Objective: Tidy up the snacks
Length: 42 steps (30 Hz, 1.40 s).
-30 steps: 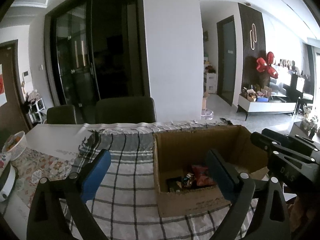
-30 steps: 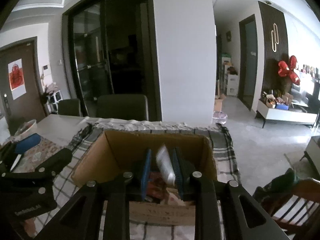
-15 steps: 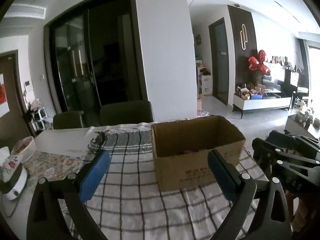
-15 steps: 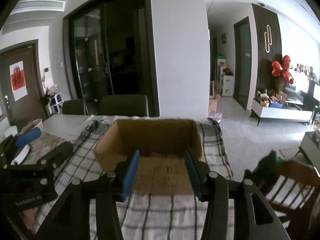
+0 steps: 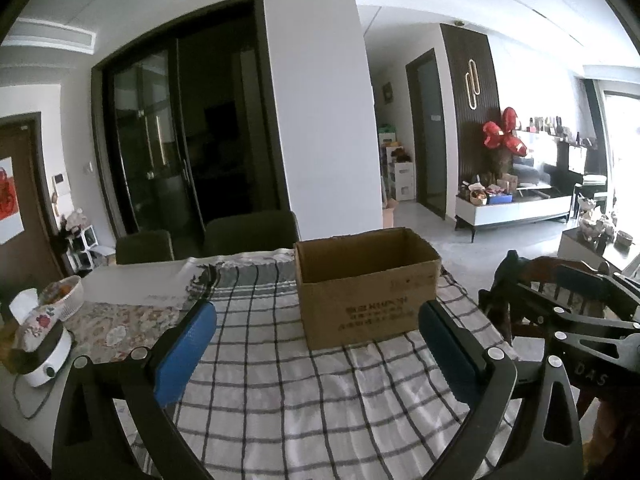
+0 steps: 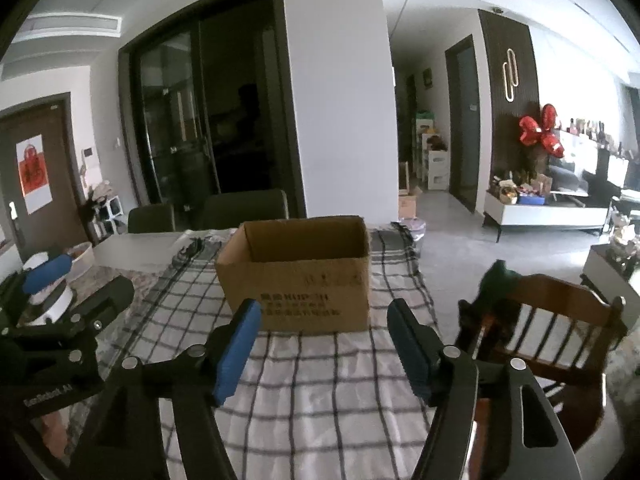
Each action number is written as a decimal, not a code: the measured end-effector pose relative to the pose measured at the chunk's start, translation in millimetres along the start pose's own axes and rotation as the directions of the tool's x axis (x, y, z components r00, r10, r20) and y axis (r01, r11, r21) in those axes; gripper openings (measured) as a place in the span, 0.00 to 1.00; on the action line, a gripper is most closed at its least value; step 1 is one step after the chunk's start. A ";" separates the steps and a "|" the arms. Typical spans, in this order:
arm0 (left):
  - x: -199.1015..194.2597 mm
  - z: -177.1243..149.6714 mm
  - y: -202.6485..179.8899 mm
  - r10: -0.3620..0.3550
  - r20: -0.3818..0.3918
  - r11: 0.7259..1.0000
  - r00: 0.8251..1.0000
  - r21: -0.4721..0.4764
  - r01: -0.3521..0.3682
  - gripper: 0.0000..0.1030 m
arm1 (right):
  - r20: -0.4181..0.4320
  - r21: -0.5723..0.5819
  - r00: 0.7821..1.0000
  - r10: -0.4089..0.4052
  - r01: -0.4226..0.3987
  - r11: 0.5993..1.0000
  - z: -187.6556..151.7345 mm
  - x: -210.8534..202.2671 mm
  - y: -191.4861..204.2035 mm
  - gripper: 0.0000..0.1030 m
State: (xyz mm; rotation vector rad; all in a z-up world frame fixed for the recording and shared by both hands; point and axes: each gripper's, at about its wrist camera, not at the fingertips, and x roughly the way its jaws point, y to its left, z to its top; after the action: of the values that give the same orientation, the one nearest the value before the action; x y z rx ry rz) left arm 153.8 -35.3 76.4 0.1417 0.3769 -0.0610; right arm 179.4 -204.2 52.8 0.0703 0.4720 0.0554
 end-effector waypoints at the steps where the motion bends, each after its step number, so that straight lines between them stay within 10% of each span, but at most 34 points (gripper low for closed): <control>1: -6.3 -1.3 -1.5 0.002 0.004 1.000 1.000 0.001 -0.002 1.00 | 0.003 -0.002 1.000 -0.003 0.003 1.000 -2.4 -6.3 -2.2 0.69; 42: -74.2 -17.9 -2.6 -0.010 0.054 1.000 0.998 -0.022 0.011 1.00 | 0.061 -0.004 0.998 -0.007 0.008 1.000 -25.6 -86.0 5.7 0.74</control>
State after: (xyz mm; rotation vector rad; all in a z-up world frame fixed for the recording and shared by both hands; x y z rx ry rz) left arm 78.2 -32.8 87.1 0.1159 0.3242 -0.0711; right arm 91.1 -203.1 69.4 0.0662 0.4113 0.0468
